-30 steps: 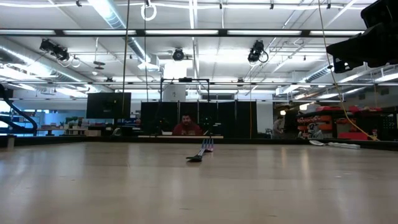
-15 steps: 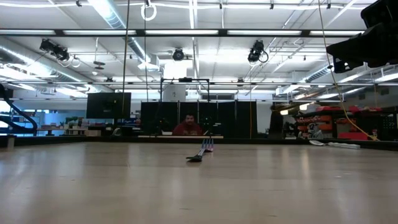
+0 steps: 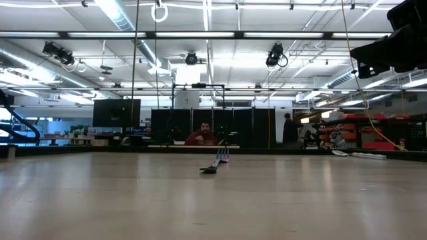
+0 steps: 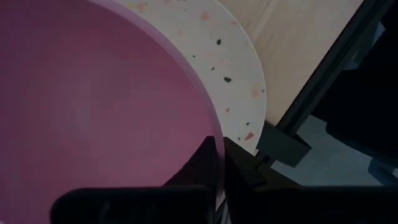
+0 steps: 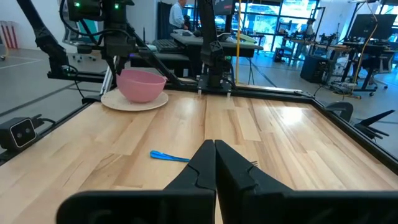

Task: Set table place
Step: Put the pink bowl into the white pattern plate, then put the spoon into the bowl

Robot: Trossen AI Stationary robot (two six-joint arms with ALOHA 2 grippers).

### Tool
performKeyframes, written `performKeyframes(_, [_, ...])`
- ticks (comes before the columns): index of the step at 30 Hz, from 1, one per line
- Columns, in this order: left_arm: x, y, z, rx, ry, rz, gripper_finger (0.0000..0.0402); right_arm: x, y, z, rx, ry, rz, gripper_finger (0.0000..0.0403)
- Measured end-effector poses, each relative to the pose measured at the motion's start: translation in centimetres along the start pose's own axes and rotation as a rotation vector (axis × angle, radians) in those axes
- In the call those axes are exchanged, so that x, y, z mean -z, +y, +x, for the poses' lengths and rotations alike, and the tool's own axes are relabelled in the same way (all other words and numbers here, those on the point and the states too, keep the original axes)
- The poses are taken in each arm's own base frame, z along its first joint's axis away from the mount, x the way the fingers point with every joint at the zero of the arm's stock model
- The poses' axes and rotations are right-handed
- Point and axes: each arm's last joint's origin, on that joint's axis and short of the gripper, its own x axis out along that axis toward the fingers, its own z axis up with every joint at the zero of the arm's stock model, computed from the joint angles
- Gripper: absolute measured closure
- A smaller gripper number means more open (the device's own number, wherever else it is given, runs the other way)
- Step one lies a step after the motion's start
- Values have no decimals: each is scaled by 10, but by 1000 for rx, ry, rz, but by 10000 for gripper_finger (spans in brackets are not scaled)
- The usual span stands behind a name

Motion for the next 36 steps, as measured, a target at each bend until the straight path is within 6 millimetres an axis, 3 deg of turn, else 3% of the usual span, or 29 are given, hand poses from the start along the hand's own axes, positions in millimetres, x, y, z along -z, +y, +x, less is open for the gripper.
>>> performKeyframes(24, [-1,-2,0,21,-2,-2,241,0,0,0,0,0,0,398])
performKeyframes(36, [-17,3,-10,56,28,62,228,0,-1,0,38,2,8,398])
